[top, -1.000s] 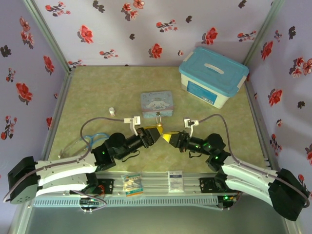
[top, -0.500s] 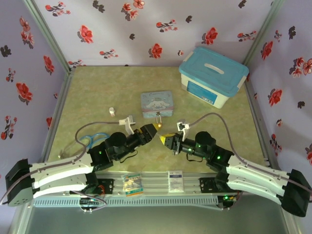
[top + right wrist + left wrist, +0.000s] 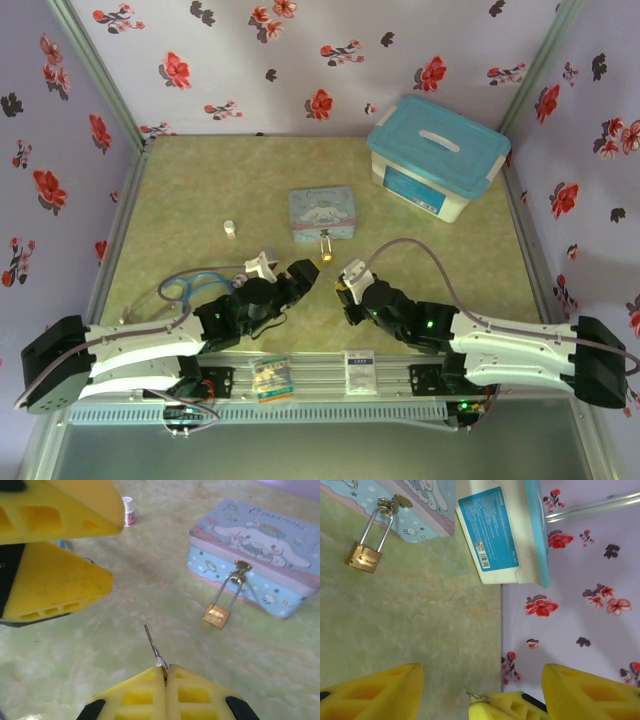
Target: Unlock a padlock with a key
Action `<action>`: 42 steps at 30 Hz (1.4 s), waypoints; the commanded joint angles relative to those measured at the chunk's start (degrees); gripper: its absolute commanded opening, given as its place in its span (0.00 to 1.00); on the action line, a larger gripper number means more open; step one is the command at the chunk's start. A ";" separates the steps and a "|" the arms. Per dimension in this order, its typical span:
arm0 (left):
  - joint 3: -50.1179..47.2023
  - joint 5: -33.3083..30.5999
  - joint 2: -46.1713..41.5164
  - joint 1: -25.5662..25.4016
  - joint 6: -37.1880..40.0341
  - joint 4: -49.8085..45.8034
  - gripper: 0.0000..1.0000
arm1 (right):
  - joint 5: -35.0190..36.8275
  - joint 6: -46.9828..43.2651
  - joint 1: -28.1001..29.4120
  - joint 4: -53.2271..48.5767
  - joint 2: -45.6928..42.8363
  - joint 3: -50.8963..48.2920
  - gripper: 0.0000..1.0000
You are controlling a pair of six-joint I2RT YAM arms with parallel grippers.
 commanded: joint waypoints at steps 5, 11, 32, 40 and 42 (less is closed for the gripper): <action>-5.14 -0.86 7.94 0.12 -10.63 20.07 0.64 | 11.80 -9.90 6.73 6.09 4.43 1.55 0.00; -4.98 -0.67 12.44 -0.19 -12.63 24.77 0.45 | 15.14 -12.79 9.46 6.78 11.30 3.77 0.00; -9.72 0.17 13.93 0.81 -14.37 28.94 0.13 | 25.42 -21.16 15.26 7.60 22.10 8.35 0.00; -8.26 1.55 13.28 0.48 -13.14 26.44 0.00 | 26.05 -20.35 15.50 7.51 23.86 9.14 0.10; -8.15 1.62 12.99 0.48 -12.60 25.80 0.00 | 26.61 -18.01 15.44 7.69 22.50 8.36 0.32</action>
